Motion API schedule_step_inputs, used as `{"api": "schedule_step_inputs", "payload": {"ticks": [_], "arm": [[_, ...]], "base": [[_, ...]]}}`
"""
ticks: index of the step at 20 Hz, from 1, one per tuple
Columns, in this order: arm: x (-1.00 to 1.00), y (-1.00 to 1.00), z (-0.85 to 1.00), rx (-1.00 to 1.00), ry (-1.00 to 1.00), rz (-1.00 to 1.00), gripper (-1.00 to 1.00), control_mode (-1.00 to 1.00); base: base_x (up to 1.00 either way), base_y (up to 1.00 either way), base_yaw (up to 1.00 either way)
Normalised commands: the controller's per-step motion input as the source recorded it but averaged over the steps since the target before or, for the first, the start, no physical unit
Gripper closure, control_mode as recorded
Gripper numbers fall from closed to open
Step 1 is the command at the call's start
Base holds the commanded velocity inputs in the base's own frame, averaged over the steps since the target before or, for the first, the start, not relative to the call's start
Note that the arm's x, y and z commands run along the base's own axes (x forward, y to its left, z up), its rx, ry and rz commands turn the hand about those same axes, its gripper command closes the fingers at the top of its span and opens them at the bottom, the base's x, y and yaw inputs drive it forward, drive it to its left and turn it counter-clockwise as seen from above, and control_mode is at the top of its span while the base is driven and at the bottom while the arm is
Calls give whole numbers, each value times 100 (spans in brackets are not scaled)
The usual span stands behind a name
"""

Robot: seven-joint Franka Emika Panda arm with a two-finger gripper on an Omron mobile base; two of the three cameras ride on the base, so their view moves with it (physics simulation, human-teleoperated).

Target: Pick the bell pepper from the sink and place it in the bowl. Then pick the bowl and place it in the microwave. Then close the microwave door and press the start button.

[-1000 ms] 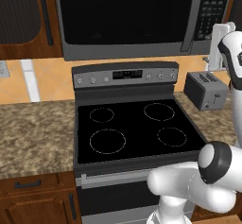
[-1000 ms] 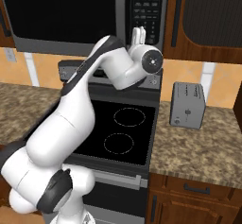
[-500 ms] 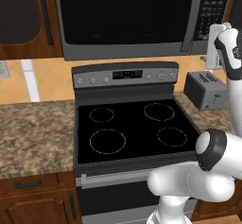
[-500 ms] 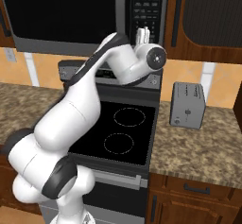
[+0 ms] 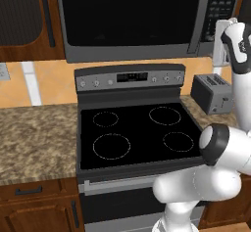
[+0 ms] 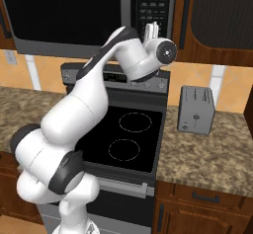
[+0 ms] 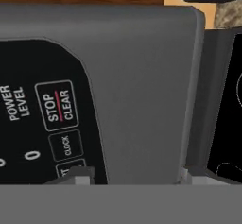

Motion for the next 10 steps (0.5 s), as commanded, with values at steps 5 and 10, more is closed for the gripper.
{"api": "schedule_step_inputs", "payload": {"ticks": [5,10], "arm": [[29,0,-10,0,2,2,-100,-100],[-44,10,-15,0,0,0,-100,-100]], "base": [[0,0,0],[0,0,0]]}}
